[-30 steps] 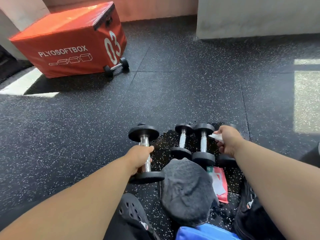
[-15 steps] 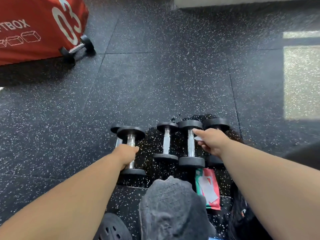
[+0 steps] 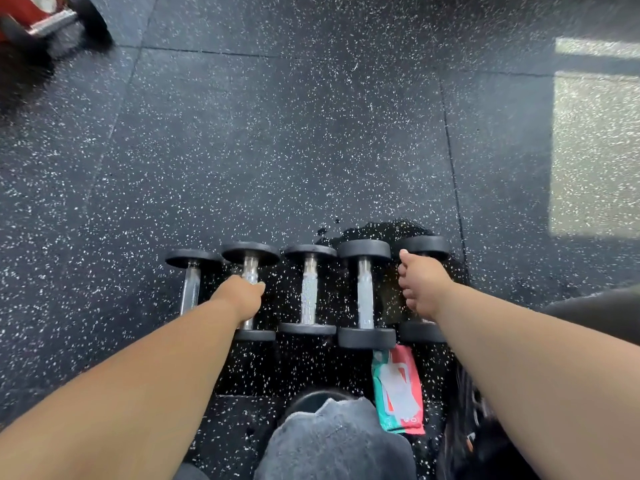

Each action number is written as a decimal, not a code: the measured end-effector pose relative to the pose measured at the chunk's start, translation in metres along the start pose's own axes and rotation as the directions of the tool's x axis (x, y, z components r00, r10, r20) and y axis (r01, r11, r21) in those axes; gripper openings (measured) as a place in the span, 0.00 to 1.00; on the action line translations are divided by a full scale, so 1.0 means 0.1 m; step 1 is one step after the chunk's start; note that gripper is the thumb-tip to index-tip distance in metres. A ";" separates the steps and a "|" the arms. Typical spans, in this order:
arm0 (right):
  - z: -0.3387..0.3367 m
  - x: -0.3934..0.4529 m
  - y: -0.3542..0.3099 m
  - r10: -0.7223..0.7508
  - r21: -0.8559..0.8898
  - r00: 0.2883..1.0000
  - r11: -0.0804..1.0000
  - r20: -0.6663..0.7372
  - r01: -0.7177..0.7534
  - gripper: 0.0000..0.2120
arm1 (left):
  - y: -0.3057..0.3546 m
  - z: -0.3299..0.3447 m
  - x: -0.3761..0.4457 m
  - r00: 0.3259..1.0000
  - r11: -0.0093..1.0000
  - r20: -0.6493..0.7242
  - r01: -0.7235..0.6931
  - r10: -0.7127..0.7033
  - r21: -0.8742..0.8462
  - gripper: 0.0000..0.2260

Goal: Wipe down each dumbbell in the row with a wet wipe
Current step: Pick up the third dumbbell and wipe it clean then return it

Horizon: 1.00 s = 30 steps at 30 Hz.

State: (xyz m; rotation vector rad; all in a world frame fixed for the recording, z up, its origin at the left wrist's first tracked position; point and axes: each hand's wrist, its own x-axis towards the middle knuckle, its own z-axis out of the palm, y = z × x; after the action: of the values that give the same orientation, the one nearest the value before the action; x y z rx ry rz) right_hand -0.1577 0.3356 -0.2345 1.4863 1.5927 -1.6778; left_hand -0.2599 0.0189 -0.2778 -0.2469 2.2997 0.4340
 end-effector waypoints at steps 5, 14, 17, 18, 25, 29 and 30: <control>0.07 0.26 0.07 0.000 -0.119 0.996 0.993 -0.086 -0.010 0.23 | -0.05 0.13 0.19 0.999 0.999 0.012 0.033 -0.033 -0.043 0.23; 0.18 0.50 0.13 0.002 -0.102 0.988 0.995 -0.154 -0.018 0.20 | -0.07 0.20 0.32 0.988 0.971 0.047 0.151 -0.145 -0.187 0.20; 0.13 0.59 0.14 0.022 -0.069 0.982 0.997 -0.188 -0.035 0.18 | -0.04 0.23 0.30 0.980 0.955 0.027 0.198 -0.197 -0.223 0.22; 0.10 0.62 0.14 0.041 -0.047 0.983 0.998 -0.177 -0.050 0.17 | -0.02 0.24 0.29 0.975 0.943 0.009 0.218 -0.223 -0.250 0.24; 0.06 0.57 0.04 0.155 -0.020 0.983 0.987 -0.101 -0.158 0.05 | 0.25 0.33 -0.14 0.918 0.986 -0.386 0.023 -0.088 -0.168 0.20; 0.10 0.64 0.08 0.146 -0.008 0.982 0.989 -0.120 -0.148 0.07 | 0.52 0.28 -0.13 0.825 0.899 -0.357 -0.398 0.438 0.182 0.24; 0.08 0.67 0.10 0.124 -0.019 0.986 0.992 -0.109 -0.127 0.08 | 0.62 0.26 -0.05 0.818 0.865 -0.288 -0.447 0.498 0.227 0.28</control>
State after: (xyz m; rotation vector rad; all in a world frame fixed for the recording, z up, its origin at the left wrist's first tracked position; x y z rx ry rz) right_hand -0.1765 0.3504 -0.2982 1.6531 1.5339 -1.5256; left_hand -0.2584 0.0864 -0.2765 0.3729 2.7196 0.4911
